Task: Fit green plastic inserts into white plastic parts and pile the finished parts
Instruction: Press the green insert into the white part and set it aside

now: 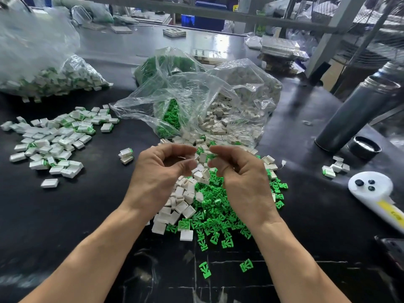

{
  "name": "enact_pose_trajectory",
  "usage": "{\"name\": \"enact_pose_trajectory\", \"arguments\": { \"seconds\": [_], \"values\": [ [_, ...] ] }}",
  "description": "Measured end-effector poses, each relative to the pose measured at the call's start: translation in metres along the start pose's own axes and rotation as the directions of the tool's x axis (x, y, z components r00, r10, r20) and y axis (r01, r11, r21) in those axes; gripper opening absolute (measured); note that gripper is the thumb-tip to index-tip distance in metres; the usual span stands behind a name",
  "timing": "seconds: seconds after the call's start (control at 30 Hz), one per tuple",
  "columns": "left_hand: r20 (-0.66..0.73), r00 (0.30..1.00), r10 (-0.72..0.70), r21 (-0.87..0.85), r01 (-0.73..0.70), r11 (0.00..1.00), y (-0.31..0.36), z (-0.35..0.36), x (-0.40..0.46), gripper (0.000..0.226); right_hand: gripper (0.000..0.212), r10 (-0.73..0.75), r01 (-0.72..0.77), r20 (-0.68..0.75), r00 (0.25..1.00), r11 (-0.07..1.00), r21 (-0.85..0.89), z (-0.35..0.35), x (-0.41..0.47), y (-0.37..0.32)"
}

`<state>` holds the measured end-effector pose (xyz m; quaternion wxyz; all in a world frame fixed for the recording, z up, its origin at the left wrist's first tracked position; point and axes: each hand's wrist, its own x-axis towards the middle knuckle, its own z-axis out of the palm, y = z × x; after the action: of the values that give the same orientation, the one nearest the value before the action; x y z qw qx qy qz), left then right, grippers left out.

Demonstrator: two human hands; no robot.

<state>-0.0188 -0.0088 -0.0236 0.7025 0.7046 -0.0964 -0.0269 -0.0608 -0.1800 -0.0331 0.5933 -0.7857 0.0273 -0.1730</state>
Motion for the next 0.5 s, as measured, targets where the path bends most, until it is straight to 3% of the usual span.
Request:
{"name": "enact_pose_trajectory", "arguments": {
  "seconds": [0.13, 0.33, 0.5],
  "values": [
    [0.023, 1.0, -0.019, -0.142, 0.022, 0.99, -0.001, 0.0053, -0.0006, 0.023, 0.02, -0.008, 0.007, 0.004, 1.0, 0.989, 0.148, 0.0066, -0.0012, -0.0029],
    [0.061, 0.995, -0.085, -0.376, 0.102, 0.921, 0.0003, 0.0081, -0.0025, 0.028, 0.021, -0.017, 0.016, 0.003, 1.0, 0.978, 0.209, 0.0068, -0.0025, -0.0043],
    [0.081, 0.99, -0.116, -0.424, 0.139, 0.895, -0.0003, 0.0113, -0.0031, 0.026, 0.021, -0.028, 0.027, 0.001, 1.0, 0.972, 0.234, 0.0061, -0.0037, -0.0088]
  ]
}}
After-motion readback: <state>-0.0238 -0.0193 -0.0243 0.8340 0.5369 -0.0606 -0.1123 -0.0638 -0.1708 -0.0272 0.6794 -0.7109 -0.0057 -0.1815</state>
